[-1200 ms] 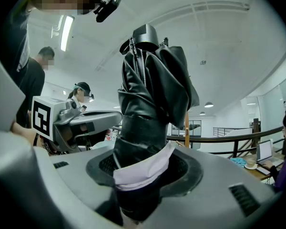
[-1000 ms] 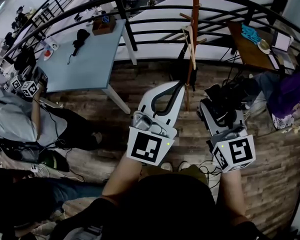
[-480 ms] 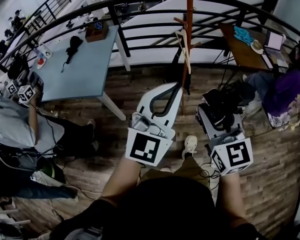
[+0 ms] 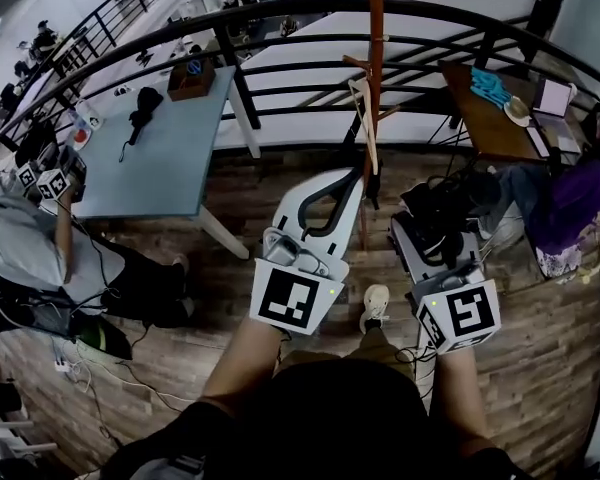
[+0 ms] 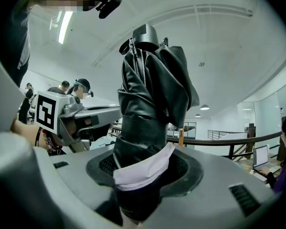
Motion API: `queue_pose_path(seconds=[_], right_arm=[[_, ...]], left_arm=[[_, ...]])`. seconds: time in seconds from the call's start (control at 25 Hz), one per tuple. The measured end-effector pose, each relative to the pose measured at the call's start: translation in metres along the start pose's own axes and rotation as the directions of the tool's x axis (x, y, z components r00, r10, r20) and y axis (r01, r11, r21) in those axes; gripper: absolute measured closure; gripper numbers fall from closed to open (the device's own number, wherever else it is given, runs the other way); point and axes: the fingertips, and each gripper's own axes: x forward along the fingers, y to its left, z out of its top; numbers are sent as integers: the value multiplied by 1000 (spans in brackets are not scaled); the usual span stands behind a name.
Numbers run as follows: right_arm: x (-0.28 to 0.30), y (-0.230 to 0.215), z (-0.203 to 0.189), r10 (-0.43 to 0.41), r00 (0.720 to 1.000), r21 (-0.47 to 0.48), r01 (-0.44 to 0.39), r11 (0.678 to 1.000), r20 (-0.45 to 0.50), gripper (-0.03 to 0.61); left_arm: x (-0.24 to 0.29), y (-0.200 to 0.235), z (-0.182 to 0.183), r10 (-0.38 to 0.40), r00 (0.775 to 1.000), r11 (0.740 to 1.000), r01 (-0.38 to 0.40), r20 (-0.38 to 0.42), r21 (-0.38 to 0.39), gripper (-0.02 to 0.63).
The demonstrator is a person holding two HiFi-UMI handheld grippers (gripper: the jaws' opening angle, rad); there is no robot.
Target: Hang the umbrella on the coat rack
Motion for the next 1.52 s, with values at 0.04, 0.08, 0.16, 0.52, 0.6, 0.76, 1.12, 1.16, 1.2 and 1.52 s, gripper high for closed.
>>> queue_pose_path(seconds=[0.04, 0.08, 0.16, 0.52, 0.6, 0.76, 1.12, 1.16, 1.2, 1.52], right_arm=[[6, -6, 0, 5, 1000, -3, -5, 1000, 0, 351], [12, -13, -1, 8, 1000, -5, -8, 1000, 1, 351], [24, -28, 0, 15, 1000, -8, -15, 1000, 7, 351], [70, -111, 5, 67, 997, -36, -66, 997, 41, 351], [82, -145, 9, 78, 996, -45, -76, 996, 52, 351], [119, -184, 13, 108, 992, -65, -103, 993, 68, 351], [169, -234, 36, 169, 981, -92, -160, 983, 100, 351], [173, -235, 37, 177, 979, -95, -168, 981, 102, 351], [177, -235, 38, 186, 977, -97, -176, 980, 104, 351], [195, -240, 40, 246, 963, -107, -235, 966, 106, 351]], left_arm=[[8, 3, -3, 3, 1000, 1000, -3, -4, 4, 601], [16, 6, -6, 7, 1000, 1000, -7, -7, 5, 601], [33, 12, -10, 13, 1000, 1000, -13, -5, 5, 601], [129, 29, -27, 48, 999, 996, -48, 4, -77, 601], [163, 30, -28, 59, 998, 996, -58, 8, -68, 601], [210, 50, -39, 83, 996, 996, -83, 12, -44, 601], [265, 84, -39, 148, 989, 989, -148, 2, -11, 601], [267, 87, -40, 154, 988, 988, -154, 1, -7, 601], [269, 90, -40, 160, 987, 987, -160, 0, -3, 601], [283, 102, -36, 200, 980, 980, -200, 0, -4, 601]])
